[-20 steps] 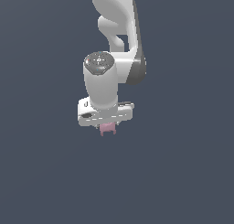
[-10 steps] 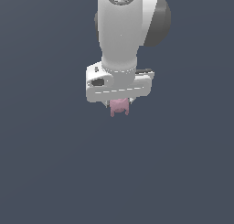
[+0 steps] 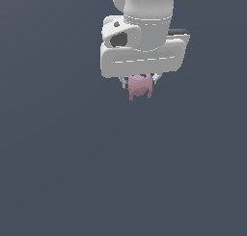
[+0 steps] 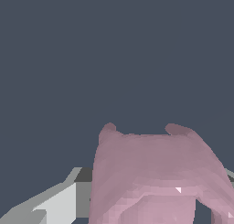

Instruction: Pick up the object and move it to a goal position.

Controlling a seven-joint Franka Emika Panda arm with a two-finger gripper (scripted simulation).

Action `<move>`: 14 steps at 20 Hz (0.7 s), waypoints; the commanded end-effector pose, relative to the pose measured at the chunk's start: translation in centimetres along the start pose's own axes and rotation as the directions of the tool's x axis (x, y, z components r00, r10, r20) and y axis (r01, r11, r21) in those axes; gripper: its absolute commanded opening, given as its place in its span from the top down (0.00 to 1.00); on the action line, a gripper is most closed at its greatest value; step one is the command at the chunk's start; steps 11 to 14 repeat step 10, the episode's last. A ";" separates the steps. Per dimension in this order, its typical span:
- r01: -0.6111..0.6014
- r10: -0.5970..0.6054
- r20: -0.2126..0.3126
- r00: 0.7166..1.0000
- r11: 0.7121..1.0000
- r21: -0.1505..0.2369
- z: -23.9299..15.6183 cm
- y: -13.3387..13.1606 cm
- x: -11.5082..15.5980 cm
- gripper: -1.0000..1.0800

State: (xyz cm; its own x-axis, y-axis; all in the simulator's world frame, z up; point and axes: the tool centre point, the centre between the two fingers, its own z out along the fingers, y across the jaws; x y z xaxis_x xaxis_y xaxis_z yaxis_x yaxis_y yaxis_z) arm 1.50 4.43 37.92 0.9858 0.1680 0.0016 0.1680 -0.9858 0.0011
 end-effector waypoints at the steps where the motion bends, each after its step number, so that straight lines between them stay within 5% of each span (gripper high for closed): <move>1: -0.001 0.001 0.002 1.000 1.000 0.000 -1.5 -0.7 -0.1 1.00; 14: -0.001 0.001 0.002 1.000 1.000 0.001 -3.7 -1.6 -0.2 1.00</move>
